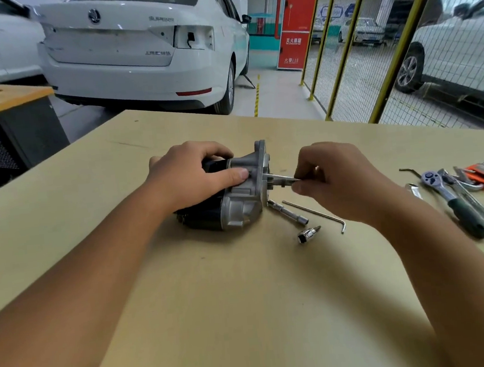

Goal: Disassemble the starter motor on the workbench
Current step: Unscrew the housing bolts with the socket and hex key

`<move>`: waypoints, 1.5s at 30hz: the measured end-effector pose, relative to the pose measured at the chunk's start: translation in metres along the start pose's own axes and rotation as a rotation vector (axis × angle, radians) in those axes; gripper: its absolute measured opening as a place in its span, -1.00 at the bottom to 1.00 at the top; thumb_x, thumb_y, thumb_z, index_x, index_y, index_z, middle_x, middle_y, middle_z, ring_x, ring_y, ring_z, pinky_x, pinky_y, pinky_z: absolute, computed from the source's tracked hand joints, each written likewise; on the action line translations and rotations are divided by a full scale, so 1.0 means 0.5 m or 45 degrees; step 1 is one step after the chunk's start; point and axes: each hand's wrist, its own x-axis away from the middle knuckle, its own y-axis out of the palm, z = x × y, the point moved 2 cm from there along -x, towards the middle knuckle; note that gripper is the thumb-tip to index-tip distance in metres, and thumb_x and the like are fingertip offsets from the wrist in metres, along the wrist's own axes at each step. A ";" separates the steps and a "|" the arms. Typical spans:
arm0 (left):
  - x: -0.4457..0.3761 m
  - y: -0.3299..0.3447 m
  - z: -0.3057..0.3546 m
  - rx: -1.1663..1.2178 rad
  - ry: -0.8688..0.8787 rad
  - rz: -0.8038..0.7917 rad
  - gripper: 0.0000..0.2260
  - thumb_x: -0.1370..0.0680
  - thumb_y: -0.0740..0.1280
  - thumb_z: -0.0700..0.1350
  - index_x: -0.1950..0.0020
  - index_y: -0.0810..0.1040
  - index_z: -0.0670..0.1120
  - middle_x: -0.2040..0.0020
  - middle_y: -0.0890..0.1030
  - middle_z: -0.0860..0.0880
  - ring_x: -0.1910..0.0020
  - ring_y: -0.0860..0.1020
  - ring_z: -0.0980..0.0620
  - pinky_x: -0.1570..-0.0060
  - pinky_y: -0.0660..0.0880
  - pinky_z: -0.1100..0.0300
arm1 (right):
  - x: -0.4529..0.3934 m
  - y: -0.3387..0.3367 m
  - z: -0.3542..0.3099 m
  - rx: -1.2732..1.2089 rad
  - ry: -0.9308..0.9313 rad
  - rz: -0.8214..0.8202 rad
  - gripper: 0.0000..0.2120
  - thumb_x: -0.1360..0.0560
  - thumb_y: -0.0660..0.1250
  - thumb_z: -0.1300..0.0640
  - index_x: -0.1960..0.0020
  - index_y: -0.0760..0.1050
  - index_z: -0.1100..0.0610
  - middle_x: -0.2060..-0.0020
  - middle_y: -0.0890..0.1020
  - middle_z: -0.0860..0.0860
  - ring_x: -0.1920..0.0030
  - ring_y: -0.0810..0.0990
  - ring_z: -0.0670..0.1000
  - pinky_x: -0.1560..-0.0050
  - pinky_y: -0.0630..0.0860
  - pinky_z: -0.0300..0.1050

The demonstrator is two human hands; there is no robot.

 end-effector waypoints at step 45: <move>-0.002 0.005 -0.002 -0.043 0.020 0.022 -0.45 -0.36 0.13 0.56 -0.16 0.60 0.32 -0.14 0.63 0.26 -0.20 0.52 0.03 -0.14 0.23 -0.04 | 0.000 0.002 0.000 0.002 0.011 -0.047 -0.80 -0.60 0.32 0.01 0.09 0.65 0.08 0.30 0.57 -0.03 0.23 0.50 0.00 0.19 0.49 0.00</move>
